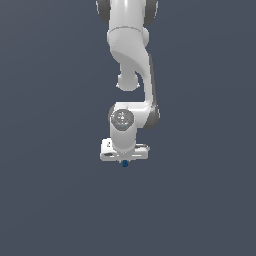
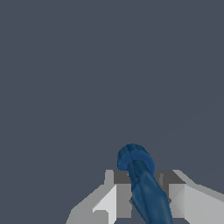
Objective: Pick up the object and move it to a goal position.
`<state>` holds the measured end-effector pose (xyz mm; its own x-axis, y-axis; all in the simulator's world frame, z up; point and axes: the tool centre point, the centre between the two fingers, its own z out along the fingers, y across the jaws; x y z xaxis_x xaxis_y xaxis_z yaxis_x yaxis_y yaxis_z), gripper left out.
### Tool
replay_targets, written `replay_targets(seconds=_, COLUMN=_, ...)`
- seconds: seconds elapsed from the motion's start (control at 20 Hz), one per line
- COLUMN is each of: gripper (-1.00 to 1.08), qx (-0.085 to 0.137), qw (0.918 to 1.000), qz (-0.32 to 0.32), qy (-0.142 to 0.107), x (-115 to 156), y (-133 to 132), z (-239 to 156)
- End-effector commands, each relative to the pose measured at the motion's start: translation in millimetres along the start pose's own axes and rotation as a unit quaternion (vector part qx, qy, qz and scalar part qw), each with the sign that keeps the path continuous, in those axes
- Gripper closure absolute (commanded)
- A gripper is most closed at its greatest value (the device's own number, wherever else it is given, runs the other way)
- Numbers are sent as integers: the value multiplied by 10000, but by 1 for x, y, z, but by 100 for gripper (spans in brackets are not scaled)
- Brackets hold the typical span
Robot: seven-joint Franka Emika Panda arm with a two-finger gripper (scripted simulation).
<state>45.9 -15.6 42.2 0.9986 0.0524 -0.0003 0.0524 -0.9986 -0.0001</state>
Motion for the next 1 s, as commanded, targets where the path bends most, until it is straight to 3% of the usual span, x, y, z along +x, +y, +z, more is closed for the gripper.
replay_targets(seconds=0.0, gripper=108, qx=0, qw=10000, qz=0, qy=1, x=0, y=0, z=0)
replay_targets(seconds=0.5, gripper=108, qx=0, qw=10000, qz=0, qy=1, x=-6, y=-3, z=-13)
replay_targets(seconds=0.95, gripper=108, qx=0, qw=10000, qz=0, qy=1, x=-29, y=-12, z=-58)
